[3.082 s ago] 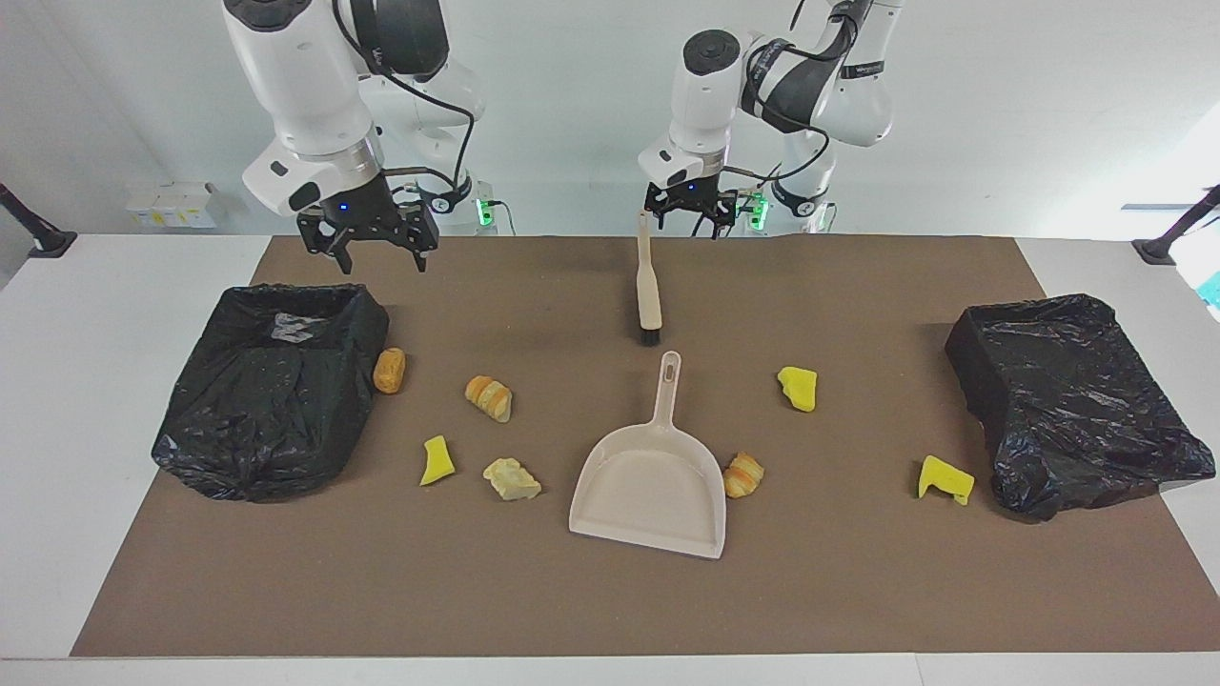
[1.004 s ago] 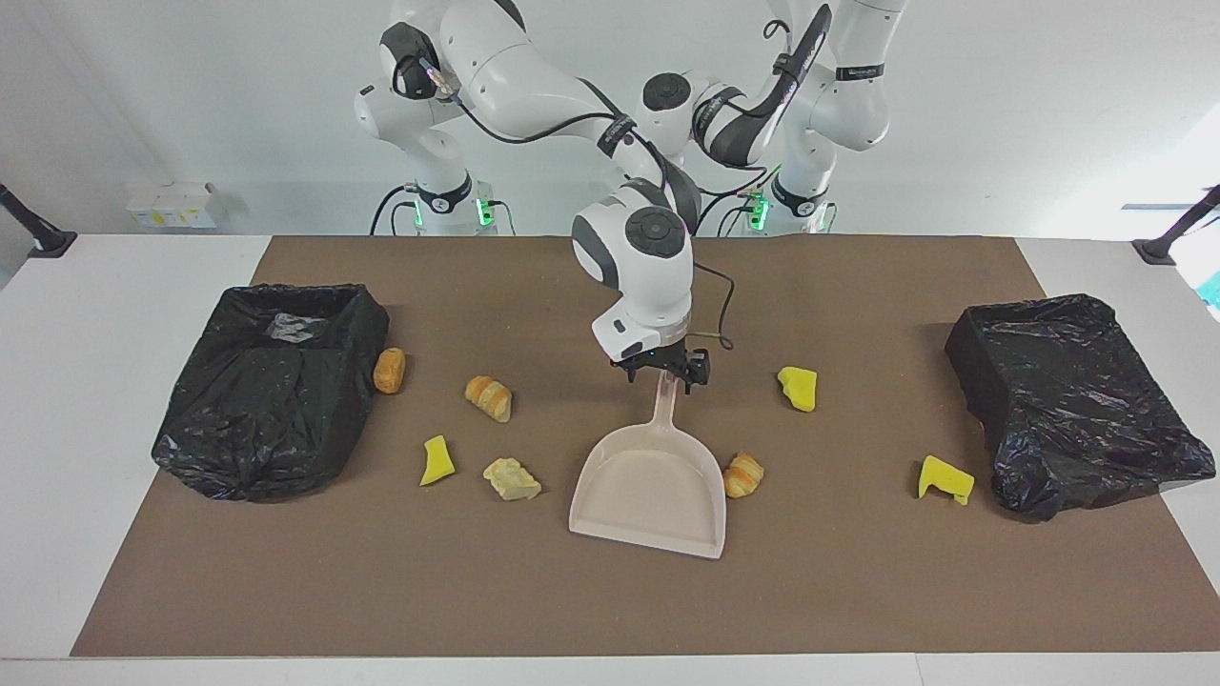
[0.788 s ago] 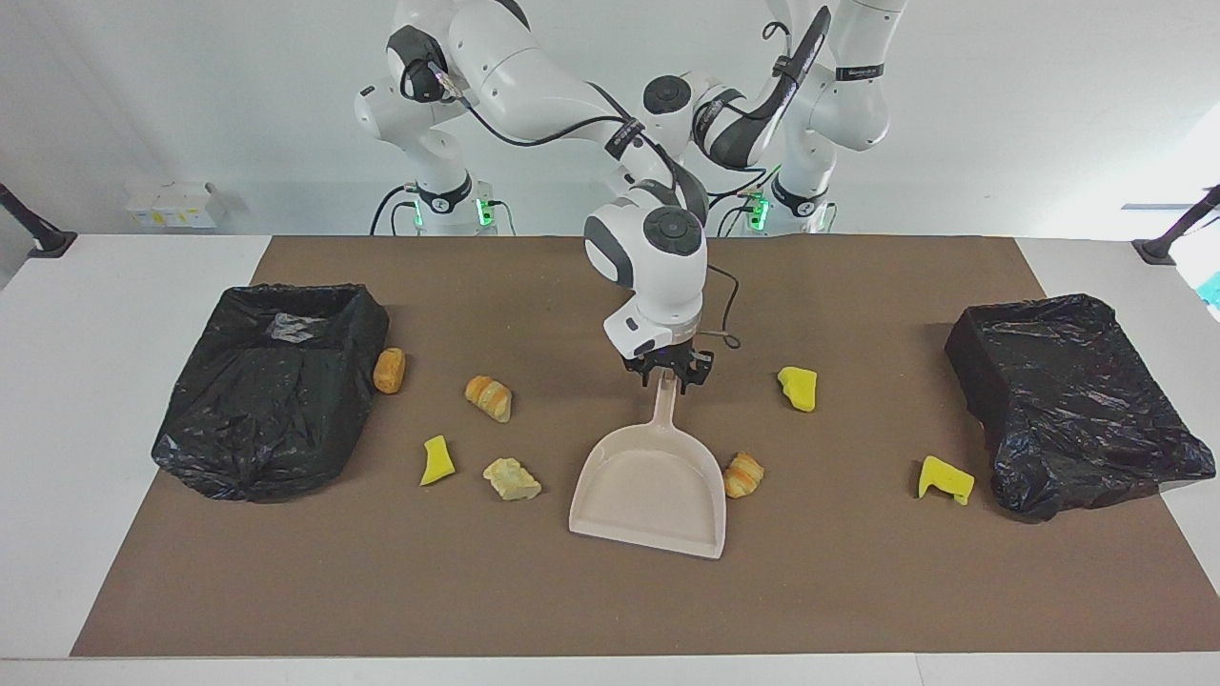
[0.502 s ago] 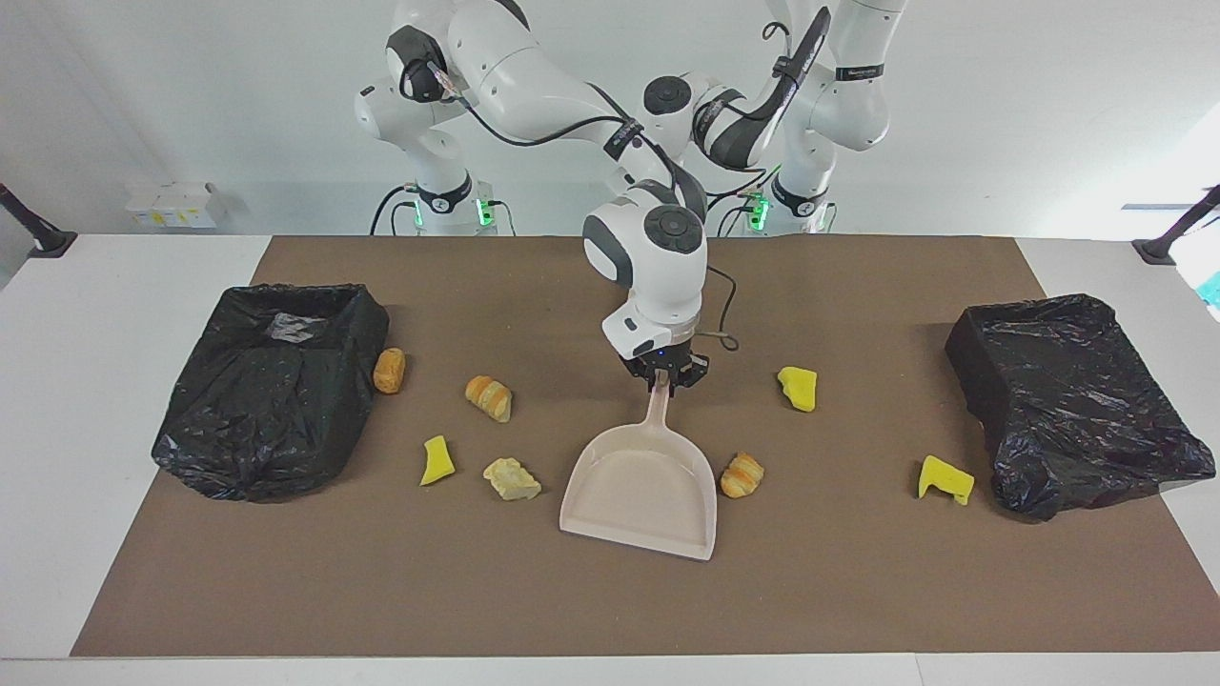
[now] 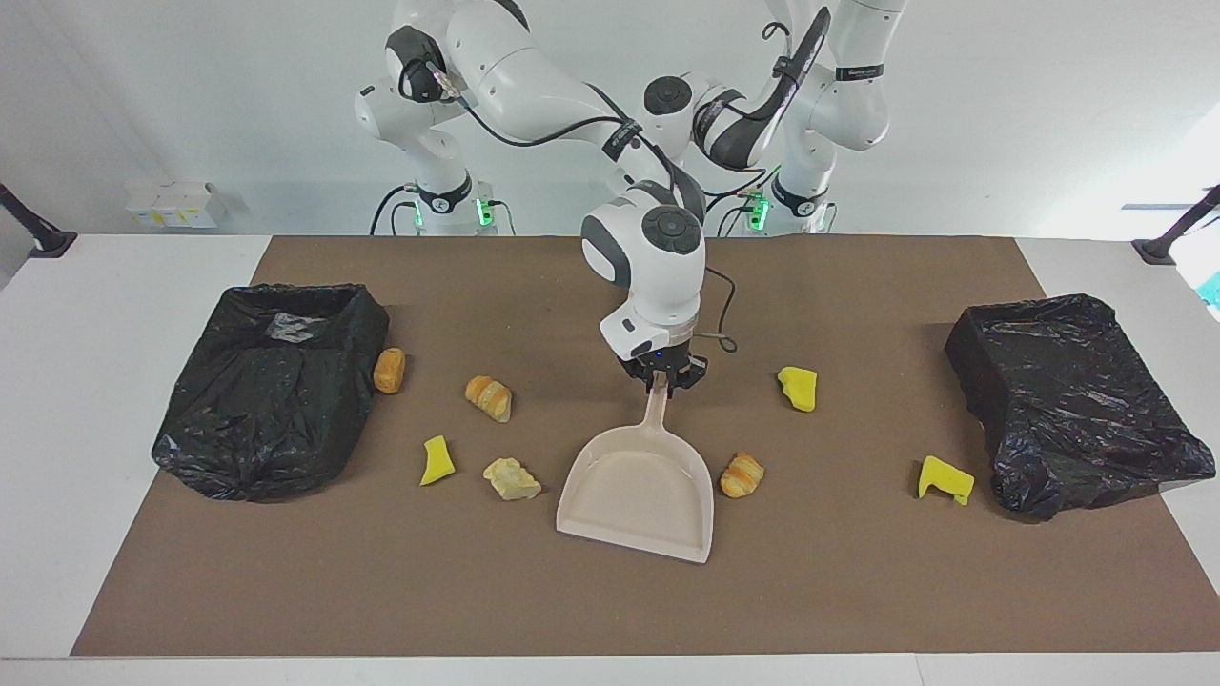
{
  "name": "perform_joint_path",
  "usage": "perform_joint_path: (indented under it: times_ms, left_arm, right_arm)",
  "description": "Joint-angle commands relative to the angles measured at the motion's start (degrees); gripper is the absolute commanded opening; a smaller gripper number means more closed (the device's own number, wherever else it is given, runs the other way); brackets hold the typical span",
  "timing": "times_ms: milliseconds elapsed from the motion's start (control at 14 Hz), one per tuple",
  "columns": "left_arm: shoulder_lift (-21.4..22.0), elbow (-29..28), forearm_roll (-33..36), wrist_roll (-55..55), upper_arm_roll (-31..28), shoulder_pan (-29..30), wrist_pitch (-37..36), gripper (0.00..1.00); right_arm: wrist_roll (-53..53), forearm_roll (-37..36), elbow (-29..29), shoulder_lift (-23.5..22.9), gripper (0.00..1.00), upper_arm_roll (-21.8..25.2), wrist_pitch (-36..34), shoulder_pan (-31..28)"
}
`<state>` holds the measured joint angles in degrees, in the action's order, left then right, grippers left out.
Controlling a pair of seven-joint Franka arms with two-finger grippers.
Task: Sweep and dump trash in bin
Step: 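Grasp the dustpan handle with the right gripper and drag it nearer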
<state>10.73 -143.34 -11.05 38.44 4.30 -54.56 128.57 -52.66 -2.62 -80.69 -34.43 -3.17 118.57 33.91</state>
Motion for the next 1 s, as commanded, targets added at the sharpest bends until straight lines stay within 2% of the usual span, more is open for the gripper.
perform_joint_path:
  times_ms: [0, 72, 215, 358, 573, 932]
  left_arm:
    - [-0.54, -0.45, -1.08, -0.20, -0.96, -1.42, 1.07, 0.49]
    - [-0.54, -0.45, -1.16, -0.20, -0.96, -1.42, 1.07, 0.40]
    - [-0.62, -0.02, -1.08, -0.46, -0.96, -1.42, 0.11, 0.02]
    - [-0.01, 0.77, -1.08, -0.47, -1.13, -1.07, -1.73, 0.00]
    - [0.43, 6.04, -0.73, -0.29, -1.57, 1.82, -12.61, 0.00]
    - [6.39, 6.40, 1.20, -0.99, -1.57, 10.86, -16.50, 0.00]
  right_arm:
    - [4.13, -1.34, 0.36, 2.34, 0.00, -0.26, -1.40, -1.92]
    - [7.19, -1.34, 0.27, 3.39, 0.00, -0.35, -2.37, -2.44]
    - [14.21, -0.47, -1.21, 5.76, 0.00, -0.35, -2.90, -3.93]
    - [20.55, -0.02, -4.37, 8.84, 0.00, -0.52, -3.25, -5.78]
    - [31.79, -0.02, -4.91, 10.51, 0.00, -0.52, -7.37, -7.80]
    - [57.53, -0.02, -5.09, 12.98, 0.00, -0.44, -15.37, -10.36]
